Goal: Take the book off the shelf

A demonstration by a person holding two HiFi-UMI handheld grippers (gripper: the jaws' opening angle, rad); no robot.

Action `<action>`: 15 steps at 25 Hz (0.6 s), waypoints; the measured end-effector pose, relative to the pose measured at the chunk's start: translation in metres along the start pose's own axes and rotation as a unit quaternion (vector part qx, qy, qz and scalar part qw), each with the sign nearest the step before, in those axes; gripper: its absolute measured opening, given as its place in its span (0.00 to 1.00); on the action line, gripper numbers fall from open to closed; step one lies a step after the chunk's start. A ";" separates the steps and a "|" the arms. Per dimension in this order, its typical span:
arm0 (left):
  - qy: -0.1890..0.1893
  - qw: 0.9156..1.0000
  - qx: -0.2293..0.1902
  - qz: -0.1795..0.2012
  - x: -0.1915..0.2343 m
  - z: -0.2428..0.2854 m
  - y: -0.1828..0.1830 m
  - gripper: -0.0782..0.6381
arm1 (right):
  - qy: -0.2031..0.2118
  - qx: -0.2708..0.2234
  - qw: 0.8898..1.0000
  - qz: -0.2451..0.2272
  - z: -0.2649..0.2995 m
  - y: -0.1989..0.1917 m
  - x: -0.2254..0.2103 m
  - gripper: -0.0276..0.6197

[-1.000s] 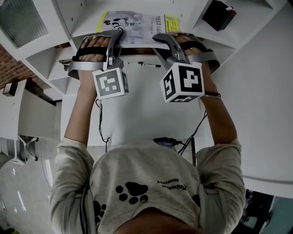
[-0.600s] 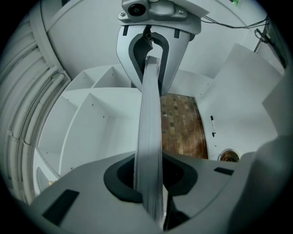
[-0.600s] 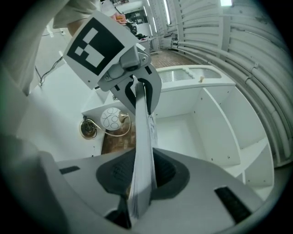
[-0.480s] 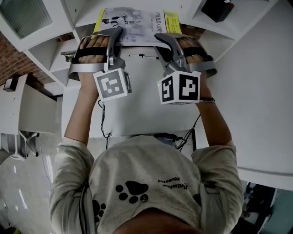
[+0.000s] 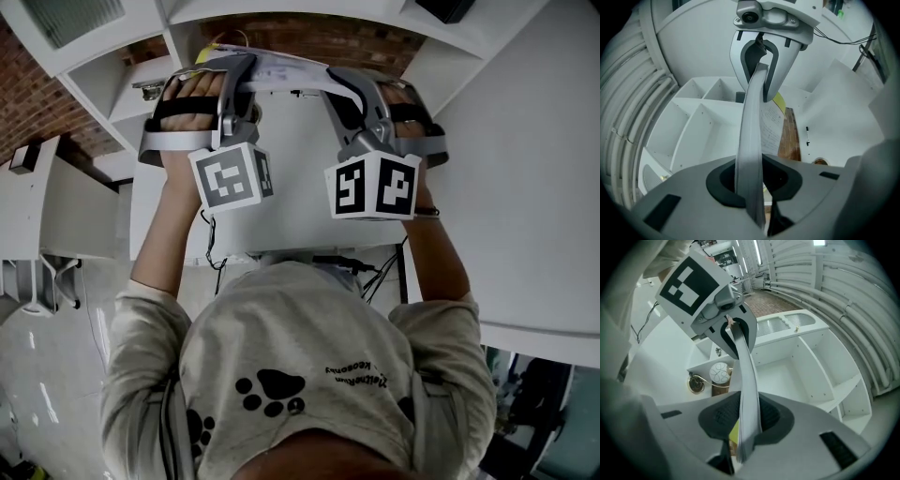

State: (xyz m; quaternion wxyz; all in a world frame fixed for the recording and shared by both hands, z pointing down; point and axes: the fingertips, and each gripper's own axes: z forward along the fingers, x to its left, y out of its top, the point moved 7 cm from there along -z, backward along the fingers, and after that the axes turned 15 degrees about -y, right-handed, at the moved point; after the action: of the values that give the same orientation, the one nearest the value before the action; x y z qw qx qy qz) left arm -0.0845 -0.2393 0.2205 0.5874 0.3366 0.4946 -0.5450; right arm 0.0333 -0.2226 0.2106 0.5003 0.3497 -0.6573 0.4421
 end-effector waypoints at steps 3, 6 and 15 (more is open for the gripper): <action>-0.019 1.000 0.002 -0.006 -0.029 -0.007 -0.004 0.22 | 0.017 0.009 1.000 0.003 -0.014 0.003 0.025 0.17; -0.036 0.999 0.003 -0.012 -0.053 -0.014 -0.009 0.22 | 0.031 0.016 0.999 0.010 -0.028 0.007 0.046 0.17; -0.065 0.998 -0.011 -0.021 -0.111 -0.031 -0.012 0.22 | 0.057 0.037 0.998 0.016 -0.066 0.010 0.092 0.17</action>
State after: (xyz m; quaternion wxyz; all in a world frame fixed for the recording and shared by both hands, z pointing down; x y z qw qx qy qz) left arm -0.0933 -0.1787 0.3188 0.6105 0.2833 0.4682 -0.5726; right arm 0.0235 -0.1594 0.3044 0.5168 0.3315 -0.6163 0.4931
